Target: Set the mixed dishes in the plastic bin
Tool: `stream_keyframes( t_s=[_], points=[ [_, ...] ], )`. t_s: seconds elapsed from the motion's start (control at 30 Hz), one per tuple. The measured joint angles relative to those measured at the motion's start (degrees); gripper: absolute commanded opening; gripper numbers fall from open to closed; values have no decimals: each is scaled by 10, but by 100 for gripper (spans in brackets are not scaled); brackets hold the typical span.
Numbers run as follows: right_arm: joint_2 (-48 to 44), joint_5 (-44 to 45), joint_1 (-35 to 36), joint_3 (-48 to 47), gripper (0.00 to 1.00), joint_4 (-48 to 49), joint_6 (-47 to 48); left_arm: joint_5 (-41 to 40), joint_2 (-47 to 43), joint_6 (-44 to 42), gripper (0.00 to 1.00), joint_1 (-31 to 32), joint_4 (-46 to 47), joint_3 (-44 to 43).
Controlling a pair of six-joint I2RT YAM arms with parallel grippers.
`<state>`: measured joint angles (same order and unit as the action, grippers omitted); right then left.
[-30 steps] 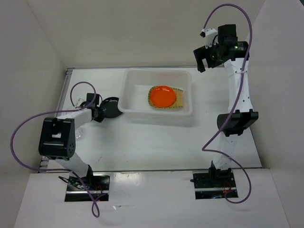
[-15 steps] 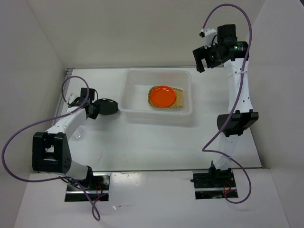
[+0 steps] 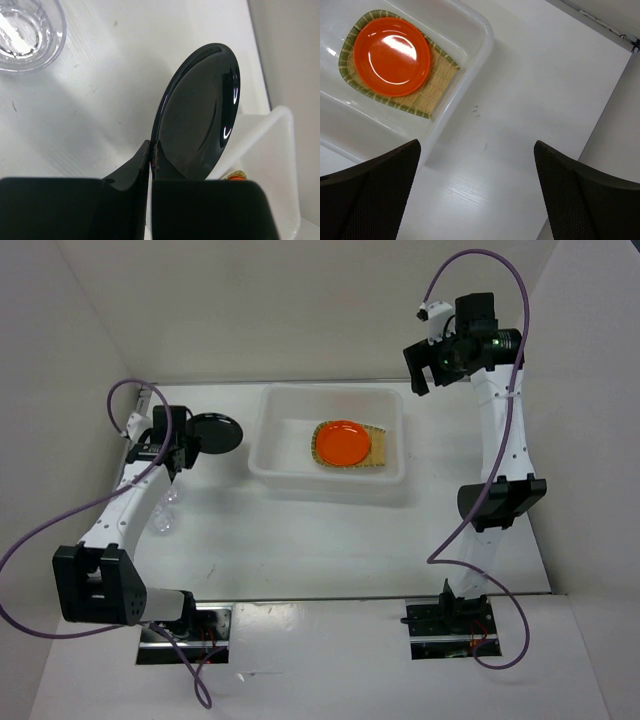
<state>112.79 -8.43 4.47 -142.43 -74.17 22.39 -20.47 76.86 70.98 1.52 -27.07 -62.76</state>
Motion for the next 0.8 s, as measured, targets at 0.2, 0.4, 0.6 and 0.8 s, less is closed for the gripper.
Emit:
stream_keyframes(
  t_s=[0.2,0.4,0.6,0.8],
  points=[
    [-9,0,8,8,98,0,0,-4,-19,-5,0,-3,-10,-38],
    [-25,0,16,31,98,-1,0,51,-12,-35,0,-3,12,-82],
    [-63,0,16,60,98,-1,0,143,28,-77,0,1,59,-119],
    [-96,1,22,71,98,0,0,230,100,-111,0,34,87,-171]
  ],
)
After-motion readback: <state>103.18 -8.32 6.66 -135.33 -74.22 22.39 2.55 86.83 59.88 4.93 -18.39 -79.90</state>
